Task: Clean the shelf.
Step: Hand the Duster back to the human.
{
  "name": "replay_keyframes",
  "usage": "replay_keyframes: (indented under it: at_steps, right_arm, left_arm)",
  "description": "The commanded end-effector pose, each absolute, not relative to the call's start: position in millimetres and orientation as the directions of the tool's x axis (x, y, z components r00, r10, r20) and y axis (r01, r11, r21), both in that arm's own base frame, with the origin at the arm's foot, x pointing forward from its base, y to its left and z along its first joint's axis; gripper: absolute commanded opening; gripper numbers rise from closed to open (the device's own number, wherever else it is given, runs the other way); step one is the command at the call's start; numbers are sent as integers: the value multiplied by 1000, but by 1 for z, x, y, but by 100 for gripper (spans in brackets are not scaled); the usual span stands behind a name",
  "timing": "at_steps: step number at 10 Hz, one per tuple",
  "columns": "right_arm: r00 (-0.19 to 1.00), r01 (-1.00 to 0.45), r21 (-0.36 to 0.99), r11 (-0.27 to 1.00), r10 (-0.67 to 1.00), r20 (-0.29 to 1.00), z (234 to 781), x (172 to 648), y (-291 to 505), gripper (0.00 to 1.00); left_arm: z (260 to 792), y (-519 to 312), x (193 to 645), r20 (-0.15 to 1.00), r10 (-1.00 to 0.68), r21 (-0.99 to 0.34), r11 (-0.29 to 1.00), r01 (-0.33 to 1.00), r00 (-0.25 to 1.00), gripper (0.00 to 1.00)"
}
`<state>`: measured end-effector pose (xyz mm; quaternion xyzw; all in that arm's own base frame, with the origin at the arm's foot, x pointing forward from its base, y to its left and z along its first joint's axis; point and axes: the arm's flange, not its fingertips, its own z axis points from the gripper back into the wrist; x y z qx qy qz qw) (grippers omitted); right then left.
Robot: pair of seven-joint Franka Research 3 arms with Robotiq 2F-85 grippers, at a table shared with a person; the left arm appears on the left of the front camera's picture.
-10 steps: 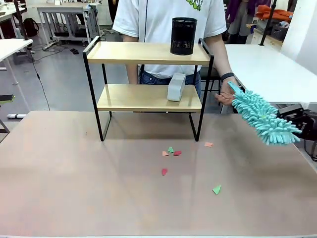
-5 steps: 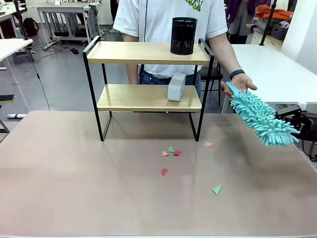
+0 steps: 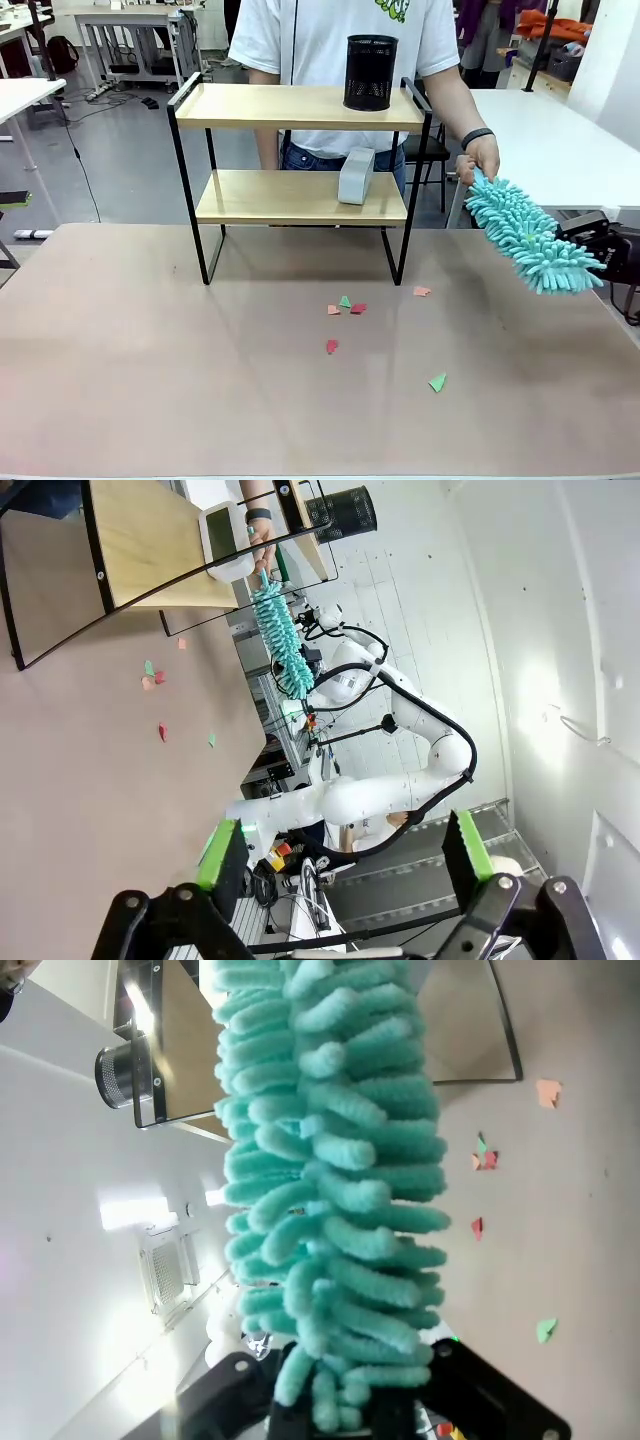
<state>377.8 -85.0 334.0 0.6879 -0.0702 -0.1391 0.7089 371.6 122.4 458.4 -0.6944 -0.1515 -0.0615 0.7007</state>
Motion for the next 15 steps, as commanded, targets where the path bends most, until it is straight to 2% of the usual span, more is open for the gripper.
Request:
replay_keyframes:
  at_steps: [1,2,3,4,5,7,8,9,11,15]
  right_arm:
    - [951,97,995,14,-298,-89,337,375,-84,0]
    - [951,101,995,15,-294,-92,334,378,-85,16]
    - [958,93,996,9,-274,-87,334,376,-85,71]
    - [957,95,995,22,-277,-85,333,376,-85,71]
    - [957,92,996,20,-277,-83,334,376,-84,100]
    - [958,80,996,28,-278,-69,337,376,-83,100]
    - [958,77,997,30,-280,-66,338,376,-83,95]
    - [954,75,997,34,-294,-61,341,374,-85,100]
    - [942,61,998,18,-331,-52,349,365,-90,100]
    - [908,24,999,-26,-418,-32,413,306,-94,100]
  left_arm:
    - [461,123,369,305,112,-952,28,303,946,100]
    - [461,123,369,305,112,-952,28,303,946,100]
    - [461,123,369,305,112,-952,28,303,946,100]
    - [461,123,369,305,112,-952,28,303,946,100]
    - [461,123,369,305,112,-952,28,303,946,100]
    - [461,123,369,305,112,-952,28,303,946,100]
    - [461,123,369,305,112,-952,28,303,946,100]
    - [461,123,369,305,112,-952,28,303,946,100]
    - [461,123,369,305,112,-952,28,303,946,100]
    - [461,123,369,305,112,-952,28,303,946,100]
